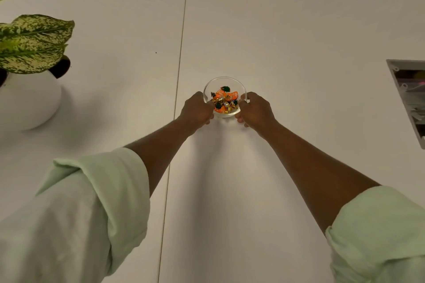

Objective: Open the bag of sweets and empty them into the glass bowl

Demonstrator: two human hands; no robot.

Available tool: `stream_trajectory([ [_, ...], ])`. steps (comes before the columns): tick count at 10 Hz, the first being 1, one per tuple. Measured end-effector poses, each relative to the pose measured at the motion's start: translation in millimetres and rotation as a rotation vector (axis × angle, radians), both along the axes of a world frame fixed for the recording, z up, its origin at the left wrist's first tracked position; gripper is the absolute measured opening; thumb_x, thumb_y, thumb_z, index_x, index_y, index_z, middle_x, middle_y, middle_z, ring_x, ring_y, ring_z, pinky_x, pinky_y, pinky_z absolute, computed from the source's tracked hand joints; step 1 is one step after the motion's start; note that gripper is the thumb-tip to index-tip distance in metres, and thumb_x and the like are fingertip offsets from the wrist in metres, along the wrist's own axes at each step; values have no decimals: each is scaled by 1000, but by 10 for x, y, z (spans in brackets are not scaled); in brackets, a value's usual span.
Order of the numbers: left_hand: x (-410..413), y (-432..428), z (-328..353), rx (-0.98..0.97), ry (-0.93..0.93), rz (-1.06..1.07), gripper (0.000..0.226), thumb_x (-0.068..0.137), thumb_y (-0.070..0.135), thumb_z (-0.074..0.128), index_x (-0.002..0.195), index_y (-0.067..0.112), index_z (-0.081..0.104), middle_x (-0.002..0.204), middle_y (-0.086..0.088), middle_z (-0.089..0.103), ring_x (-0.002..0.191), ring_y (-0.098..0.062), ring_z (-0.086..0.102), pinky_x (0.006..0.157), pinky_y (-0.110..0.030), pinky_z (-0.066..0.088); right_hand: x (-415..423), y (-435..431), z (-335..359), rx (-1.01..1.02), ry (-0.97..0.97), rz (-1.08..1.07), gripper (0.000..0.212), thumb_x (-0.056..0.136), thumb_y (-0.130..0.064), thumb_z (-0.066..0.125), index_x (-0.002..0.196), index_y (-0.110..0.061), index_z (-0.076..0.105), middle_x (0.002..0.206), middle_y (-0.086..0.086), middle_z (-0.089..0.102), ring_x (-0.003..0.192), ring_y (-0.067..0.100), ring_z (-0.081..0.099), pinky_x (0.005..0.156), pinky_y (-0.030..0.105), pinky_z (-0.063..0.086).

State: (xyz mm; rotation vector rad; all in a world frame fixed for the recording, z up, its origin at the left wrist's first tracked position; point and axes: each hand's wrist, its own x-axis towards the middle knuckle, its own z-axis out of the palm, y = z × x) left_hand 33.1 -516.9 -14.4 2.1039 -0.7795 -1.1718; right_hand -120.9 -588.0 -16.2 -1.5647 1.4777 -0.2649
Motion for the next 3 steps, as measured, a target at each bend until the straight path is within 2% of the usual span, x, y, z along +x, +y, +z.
stream_trajectory([
  [1,-4,22,38,6,-1,-11,29,99,27,50,122,10,53,96,-15,73,64,-18,60,48,-24,40,-8,43,37,16,-9,0,28,101,-30,48,121,-14,59,91,12,76,65,21,68,62,33,54],
  [2,-30,126,101,1,3,1,38,101,40,49,124,10,52,98,-16,73,64,-18,59,48,-23,39,-62,150,75,38,-27,-2,40,100,-44,49,130,-18,54,91,9,75,69,22,70,66,37,58],
  [3,-117,386,170,24,5,18,49,100,51,44,130,12,51,96,-14,73,64,-17,61,48,-24,40,-168,331,46,31,42,9,60,95,-60,48,140,-21,48,104,11,75,91,28,74,86,46,61],
])
